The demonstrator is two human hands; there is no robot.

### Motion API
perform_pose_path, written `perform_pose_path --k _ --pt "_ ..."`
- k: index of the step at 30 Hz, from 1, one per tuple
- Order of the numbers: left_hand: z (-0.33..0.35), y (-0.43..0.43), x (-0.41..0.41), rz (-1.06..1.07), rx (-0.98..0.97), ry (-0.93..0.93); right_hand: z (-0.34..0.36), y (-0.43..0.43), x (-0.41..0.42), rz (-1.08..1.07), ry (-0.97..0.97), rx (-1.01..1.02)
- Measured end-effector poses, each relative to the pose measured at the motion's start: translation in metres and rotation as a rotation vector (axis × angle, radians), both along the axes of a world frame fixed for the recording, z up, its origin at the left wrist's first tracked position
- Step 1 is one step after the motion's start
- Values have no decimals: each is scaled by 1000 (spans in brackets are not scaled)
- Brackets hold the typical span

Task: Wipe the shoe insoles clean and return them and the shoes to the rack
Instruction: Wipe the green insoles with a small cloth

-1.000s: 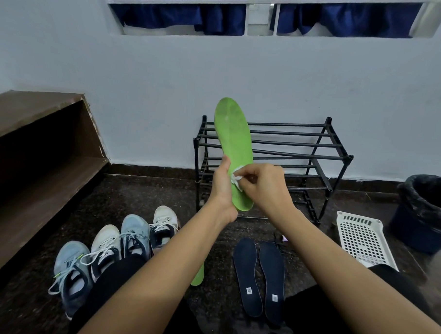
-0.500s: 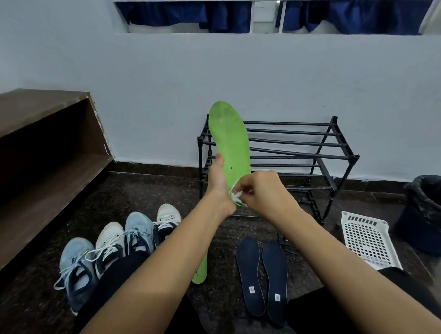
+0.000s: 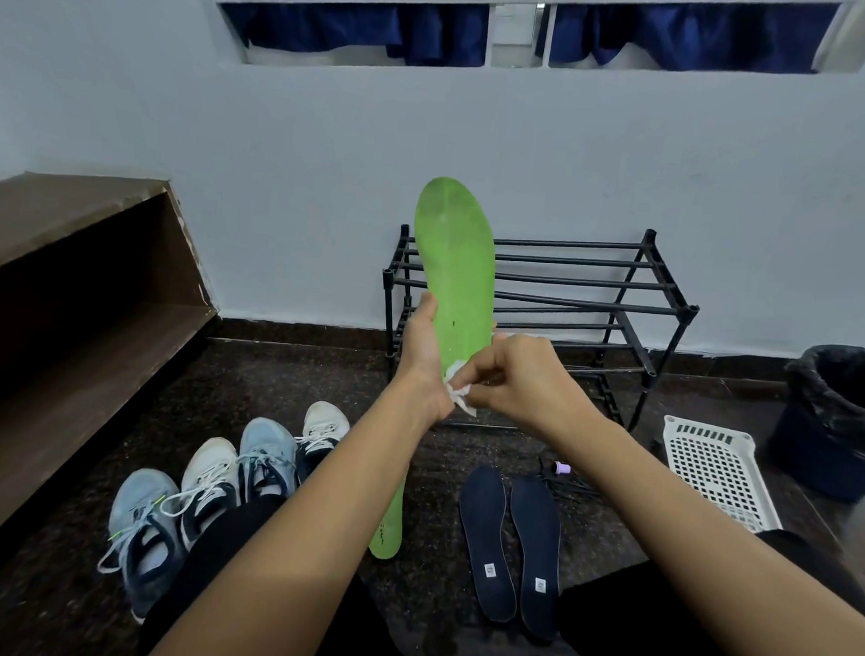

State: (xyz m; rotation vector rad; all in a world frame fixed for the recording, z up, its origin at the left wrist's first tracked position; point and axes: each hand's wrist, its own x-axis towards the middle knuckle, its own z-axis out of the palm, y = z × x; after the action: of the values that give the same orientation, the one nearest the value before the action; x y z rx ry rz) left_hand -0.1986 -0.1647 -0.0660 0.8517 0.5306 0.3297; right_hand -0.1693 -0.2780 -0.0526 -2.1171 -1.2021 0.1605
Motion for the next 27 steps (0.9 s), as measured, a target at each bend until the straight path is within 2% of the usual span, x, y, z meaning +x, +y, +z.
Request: perform_pose_path --k 5,12,16,21,24,27 --pt "-3 -6 -1 -20 16 74 -5 3 4 -44 -156 -165" --pt "-6 -17 2 -50 41 74 -8 9 16 -182 -267 -118" --pt "-5 -21 1 -85 70 90 -6 7 21 -232 -261 20" --pt "1 -5 0 -39 16 51 -9 6 4 -108 -124 62" --pt "2 4 3 5 -18 18 -12 7 -5 -68 -147 68" --pt "2 5 2 10 -48 -7 -11 6 -3 -68 -104 163"
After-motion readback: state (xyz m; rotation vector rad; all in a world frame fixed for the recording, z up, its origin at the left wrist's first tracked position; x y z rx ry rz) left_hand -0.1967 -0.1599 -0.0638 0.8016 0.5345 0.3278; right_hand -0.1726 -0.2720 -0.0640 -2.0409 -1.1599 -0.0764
